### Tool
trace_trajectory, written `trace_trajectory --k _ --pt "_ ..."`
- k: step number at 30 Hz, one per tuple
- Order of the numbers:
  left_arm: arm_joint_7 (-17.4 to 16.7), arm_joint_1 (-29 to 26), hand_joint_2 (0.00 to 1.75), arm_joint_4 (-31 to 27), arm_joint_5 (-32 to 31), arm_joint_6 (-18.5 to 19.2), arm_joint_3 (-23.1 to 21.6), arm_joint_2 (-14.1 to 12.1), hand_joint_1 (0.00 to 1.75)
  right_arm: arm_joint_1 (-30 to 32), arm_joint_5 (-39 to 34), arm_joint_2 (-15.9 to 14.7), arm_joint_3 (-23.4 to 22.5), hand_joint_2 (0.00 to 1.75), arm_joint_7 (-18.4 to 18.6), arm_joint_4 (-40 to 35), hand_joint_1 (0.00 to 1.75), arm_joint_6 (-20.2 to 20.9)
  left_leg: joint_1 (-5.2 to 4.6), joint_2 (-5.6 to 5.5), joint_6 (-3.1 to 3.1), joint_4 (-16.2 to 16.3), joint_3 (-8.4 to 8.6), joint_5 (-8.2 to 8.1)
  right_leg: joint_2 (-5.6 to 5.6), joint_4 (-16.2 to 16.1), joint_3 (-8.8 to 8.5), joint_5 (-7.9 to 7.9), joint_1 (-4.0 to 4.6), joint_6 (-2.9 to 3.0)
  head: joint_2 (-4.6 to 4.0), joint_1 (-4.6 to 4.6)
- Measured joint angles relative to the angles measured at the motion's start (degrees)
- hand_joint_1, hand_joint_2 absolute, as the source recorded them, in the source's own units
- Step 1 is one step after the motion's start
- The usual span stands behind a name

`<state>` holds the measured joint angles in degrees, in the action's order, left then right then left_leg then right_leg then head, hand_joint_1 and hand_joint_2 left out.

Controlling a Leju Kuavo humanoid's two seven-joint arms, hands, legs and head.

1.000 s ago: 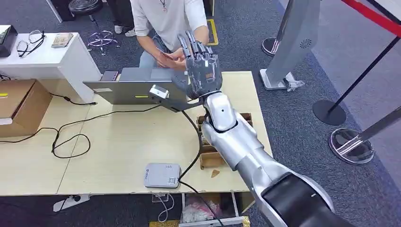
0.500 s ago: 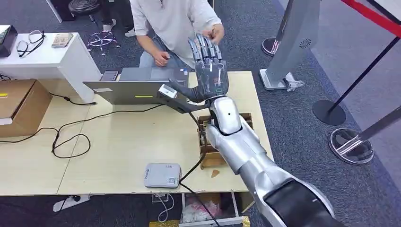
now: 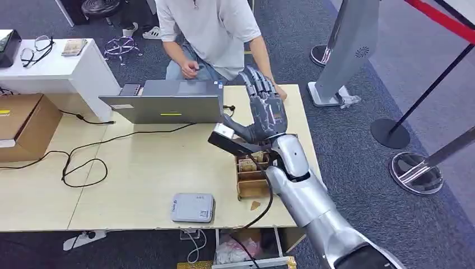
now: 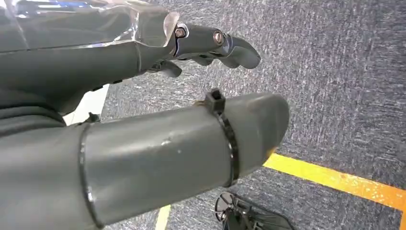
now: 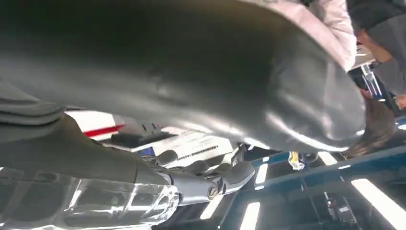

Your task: Pass the card to the sensor for recognition and then transmit it.

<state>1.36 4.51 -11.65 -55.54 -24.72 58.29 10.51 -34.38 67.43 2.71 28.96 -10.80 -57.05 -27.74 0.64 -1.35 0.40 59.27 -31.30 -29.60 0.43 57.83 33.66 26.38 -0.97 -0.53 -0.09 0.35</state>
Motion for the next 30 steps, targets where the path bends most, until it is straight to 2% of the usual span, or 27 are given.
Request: trace_trajectory --k 9,14,15,21,30 --pt "0.00 -0.22 0.00 0.00 0.72 -0.42 0.83 0.61 0.00 9.71 -0.04 -11.31 1.25 0.00 1.42 -10.98 0.00 0.11 -0.01 -0.02 0.04 0.00 -0.04 -0.04 -0.05 -0.05 0.01 0.01 -0.01 -0.02 0.00 0.00" --pt "-0.09 -0.28 0.00 -0.02 0.66 -0.90 0.96 0.94 0.00 13.48 -0.11 -16.17 1.27 0.00 2.21 -14.47 0.00 0.04 -0.01 -0.02 0.04 0.00 -0.04 -0.04 -0.05 -0.06 0.01 0.01 -0.01 -0.02 0.00 0.02" --pt "-0.07 -0.28 0.00 -0.02 0.65 -0.87 0.98 0.96 0.00 14.24 -0.06 -17.21 1.22 1.75 2.38 -15.20 0.00 0.04 -0.01 -0.02 0.04 0.00 -0.04 -0.04 -0.05 -0.06 0.01 0.01 -0.01 -0.02 0.00 0.00" --pt "0.70 -0.30 0.00 0.00 0.61 -0.81 0.98 1.07 0.00 18.57 0.98 -21.96 1.16 1.75 2.84 -19.27 0.00 1.55 0.00 -0.02 0.04 0.00 -0.05 -0.04 -0.05 -0.05 0.01 0.01 -0.01 -0.02 0.00 0.00" --pt "1.62 -0.28 0.00 0.00 0.39 -0.31 0.98 1.07 0.00 20.96 -2.41 -27.41 2.32 1.75 0.28 -23.34 0.00 9.42 -0.02 0.00 0.06 0.00 -0.07 -0.05 -0.04 -0.05 0.00 0.01 -0.03 -0.03 0.00 0.00"
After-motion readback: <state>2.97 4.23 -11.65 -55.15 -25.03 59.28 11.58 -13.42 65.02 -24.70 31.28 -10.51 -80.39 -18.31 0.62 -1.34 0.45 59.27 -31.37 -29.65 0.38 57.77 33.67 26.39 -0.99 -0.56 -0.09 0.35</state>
